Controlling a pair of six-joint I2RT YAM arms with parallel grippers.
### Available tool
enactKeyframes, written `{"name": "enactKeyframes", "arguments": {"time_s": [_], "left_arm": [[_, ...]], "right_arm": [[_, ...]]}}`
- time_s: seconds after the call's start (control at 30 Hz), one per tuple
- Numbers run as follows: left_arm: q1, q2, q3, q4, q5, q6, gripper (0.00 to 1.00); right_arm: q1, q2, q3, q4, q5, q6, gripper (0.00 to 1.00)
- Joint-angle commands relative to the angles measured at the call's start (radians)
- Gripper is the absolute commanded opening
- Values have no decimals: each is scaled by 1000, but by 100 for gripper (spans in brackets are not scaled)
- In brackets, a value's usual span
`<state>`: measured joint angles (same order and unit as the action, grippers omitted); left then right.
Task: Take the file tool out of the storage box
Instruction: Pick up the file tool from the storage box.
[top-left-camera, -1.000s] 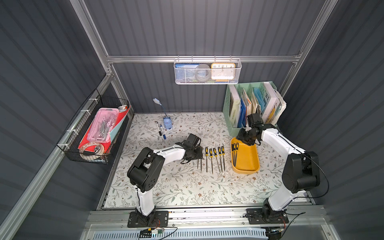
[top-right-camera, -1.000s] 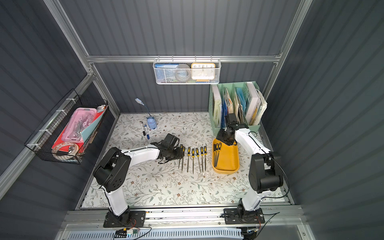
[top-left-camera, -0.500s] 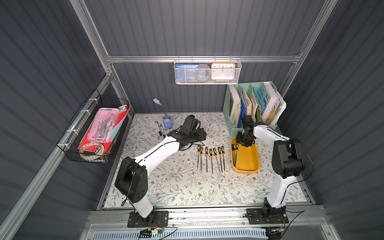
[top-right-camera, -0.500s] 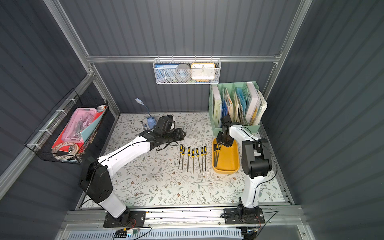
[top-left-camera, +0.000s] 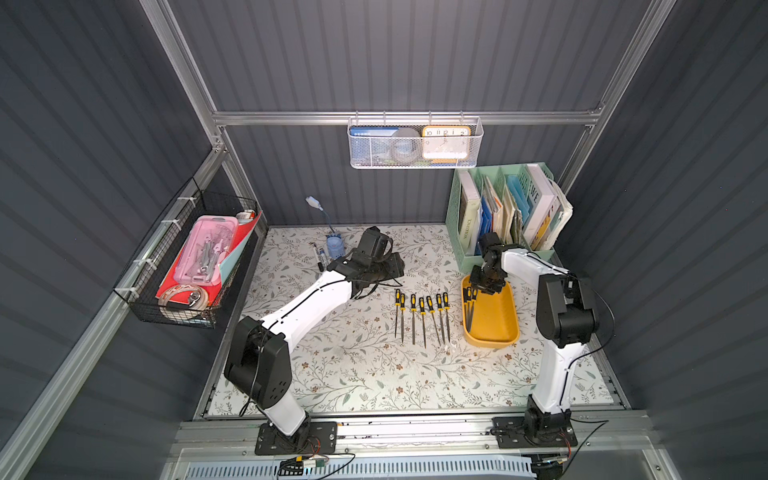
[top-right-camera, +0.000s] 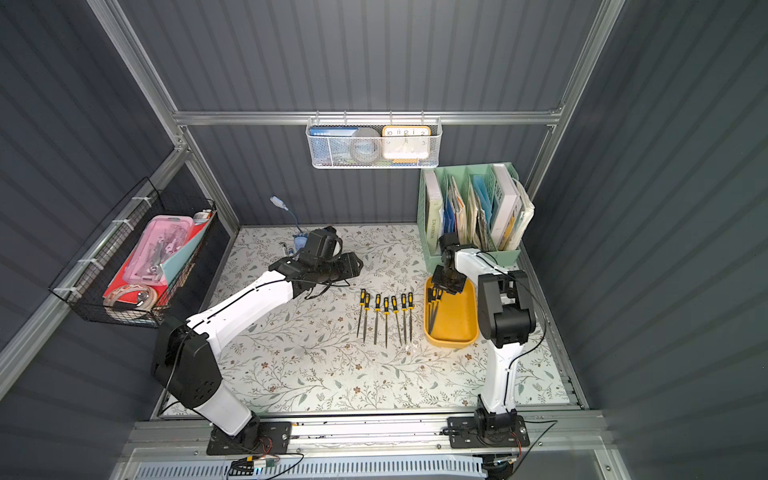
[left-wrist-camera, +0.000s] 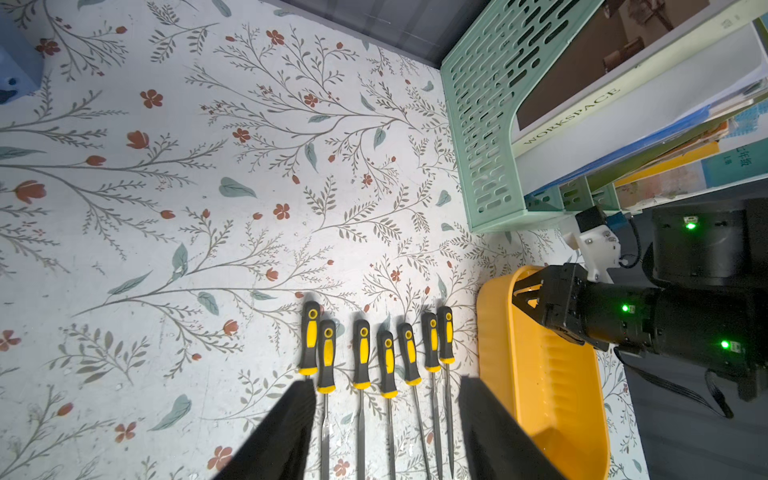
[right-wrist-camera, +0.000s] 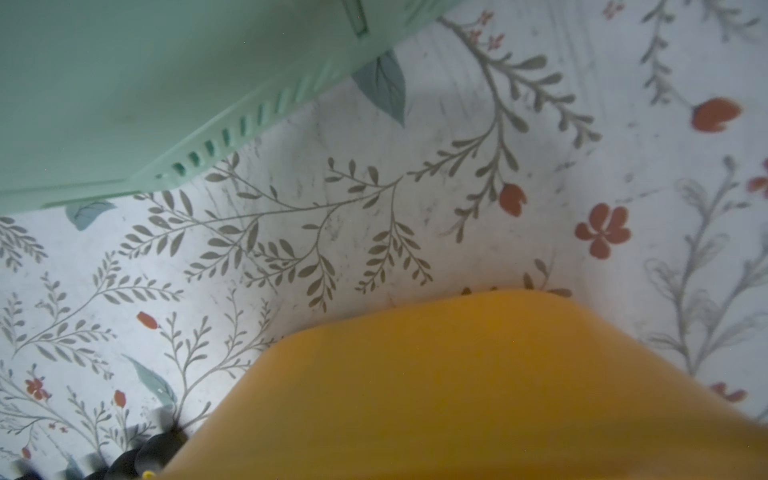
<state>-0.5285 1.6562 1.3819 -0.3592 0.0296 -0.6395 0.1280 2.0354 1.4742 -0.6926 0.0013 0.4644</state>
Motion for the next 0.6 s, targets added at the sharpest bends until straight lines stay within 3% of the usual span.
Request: {"name": "enactKeyframes", "arguments": {"time_s": [0.0, 0.57], "left_arm": [[11, -29, 25, -24, 1, 21, 61], [27, -30, 25, -35, 5, 34, 62]], "right_arm": [[8, 27, 14, -41, 24, -22, 32], [47, 20, -21, -78, 92, -68, 28]]}}
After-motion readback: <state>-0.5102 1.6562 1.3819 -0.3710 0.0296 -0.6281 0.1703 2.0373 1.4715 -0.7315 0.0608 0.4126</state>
